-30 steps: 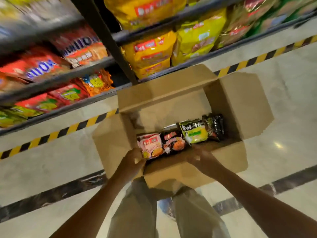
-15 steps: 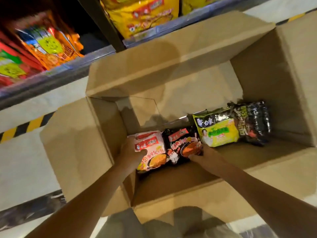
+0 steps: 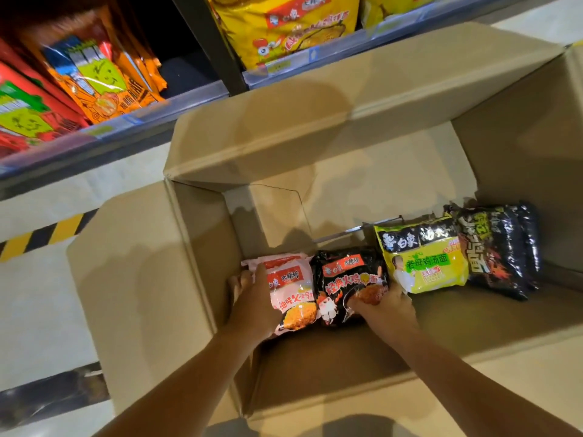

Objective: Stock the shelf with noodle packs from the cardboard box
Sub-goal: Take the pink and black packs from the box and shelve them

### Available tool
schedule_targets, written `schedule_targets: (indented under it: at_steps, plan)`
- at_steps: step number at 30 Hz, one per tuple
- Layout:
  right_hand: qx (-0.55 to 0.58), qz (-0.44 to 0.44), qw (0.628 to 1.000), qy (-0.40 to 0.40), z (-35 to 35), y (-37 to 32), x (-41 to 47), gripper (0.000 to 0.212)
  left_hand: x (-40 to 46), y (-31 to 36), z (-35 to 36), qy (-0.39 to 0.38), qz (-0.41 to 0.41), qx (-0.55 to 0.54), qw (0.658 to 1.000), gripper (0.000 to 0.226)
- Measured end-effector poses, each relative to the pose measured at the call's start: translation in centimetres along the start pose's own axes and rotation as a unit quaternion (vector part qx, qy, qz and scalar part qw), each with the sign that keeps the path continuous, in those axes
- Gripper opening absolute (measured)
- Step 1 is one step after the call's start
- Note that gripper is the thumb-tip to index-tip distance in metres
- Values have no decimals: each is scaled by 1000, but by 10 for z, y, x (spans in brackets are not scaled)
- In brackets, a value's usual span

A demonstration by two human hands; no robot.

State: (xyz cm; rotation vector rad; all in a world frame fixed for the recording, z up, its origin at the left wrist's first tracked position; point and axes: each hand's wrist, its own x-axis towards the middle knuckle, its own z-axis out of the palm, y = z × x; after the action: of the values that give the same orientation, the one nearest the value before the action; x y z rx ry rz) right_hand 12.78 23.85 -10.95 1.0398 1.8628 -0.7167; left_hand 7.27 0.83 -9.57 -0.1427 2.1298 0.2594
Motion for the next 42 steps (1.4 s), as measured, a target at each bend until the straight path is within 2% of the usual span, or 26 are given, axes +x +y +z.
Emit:
schedule_targets:
  at_steps: [3, 8, 11, 14, 17, 19, 21, 23, 26, 28, 30, 32, 35, 38, 40, 42]
  plan:
    - [-18, -5, 1000, 10, -5, 3, -4, 91, -9, -4, 4, 48, 34, -9, 998, 86]
    - [43, -16, 999, 28, -16, 6, -6, 76, -16, -5, 1, 82, 61, -35, 994, 82]
    - [104, -20, 994, 15, -24, 5, -9, 53, -16, -6, 2, 92, 72, -87, 989, 75]
    - [106, -57, 993, 11, -28, 8, -11, 45, -14, -9, 5, 84, 74, -156, 981, 71]
    - [66, -111, 991, 32, -31, 9, -23, 36, -15, -7, 3, 89, 58, -183, 977, 78]
    - [46, -126, 990, 40, -35, 12, -29, 36, -18, -3, 2, 93, 43, -189, 977, 90]
    - [42, -132, 989, 44, -43, 17, -32, 48, -22, 4, 1, 98, 23, -193, 976, 93]
    - [54, -131, 988, 59, -51, 19, -33, 60, -21, 9, 2, 104, -16, -215, 971, 84]
    - [89, -135, 985, 68, -65, 18, -31, 48, -16, 13, 11, 107, -65, -274, 954, 62]
    - [107, -142, 982, 70, -70, 20, -28, 62, -13, 14, 19, 112, -73, -315, 939, 51]
    - [113, -144, 980, 75, -73, 23, -26, 74, -11, 16, 26, 84, -67, -367, 924, 54]
    - [125, -152, 977, 80, -76, 23, -28, 62, -15, 18, 32, 59, -56, -409, 909, 63]
    - [131, -168, 972, 94, -88, 19, -44, 48, -31, 25, 26, 91, -32, -418, 903, 55]
    - [126, -190, 967, 111, -110, 12, -72, 33, -50, 32, -13, 138, -23, -406, 903, 52]
    - [135, -207, 961, 123, -132, 3, -99, 33, -68, 36, -53, 147, -4, -408, 901, 47]
    - [148, -223, 955, 130, -156, -9, -130, 42, -94, 41, -106, 143, 14, -444, 884, 38]
